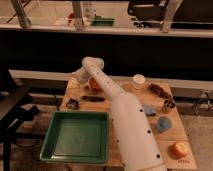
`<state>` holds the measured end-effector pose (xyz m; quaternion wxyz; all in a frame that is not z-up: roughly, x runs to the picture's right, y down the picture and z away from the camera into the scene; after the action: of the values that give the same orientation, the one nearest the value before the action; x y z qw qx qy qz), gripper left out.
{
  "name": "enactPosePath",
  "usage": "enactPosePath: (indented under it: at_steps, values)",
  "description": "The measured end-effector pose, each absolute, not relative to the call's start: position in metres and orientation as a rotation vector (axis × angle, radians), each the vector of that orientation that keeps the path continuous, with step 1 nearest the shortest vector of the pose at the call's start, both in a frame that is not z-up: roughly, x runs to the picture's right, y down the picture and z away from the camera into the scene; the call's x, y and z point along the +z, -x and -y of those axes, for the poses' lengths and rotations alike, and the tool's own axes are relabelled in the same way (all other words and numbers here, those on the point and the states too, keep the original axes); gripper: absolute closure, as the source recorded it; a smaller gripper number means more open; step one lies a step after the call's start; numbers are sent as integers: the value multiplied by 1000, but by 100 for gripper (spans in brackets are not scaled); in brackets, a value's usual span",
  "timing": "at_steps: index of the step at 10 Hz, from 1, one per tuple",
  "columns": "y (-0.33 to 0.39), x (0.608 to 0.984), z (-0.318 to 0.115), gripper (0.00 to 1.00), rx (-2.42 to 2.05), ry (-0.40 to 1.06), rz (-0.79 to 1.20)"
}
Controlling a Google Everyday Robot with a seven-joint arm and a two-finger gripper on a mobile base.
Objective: Place banana in table surface
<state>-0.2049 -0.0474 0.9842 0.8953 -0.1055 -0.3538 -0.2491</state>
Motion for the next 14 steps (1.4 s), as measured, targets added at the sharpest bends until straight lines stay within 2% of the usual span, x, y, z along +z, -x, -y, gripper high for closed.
enactPosePath:
  at_steps: [7, 14]
  values:
    - [214, 989, 45, 20, -534, 254, 610]
    - [213, 1013, 35, 20, -463, 418, 543]
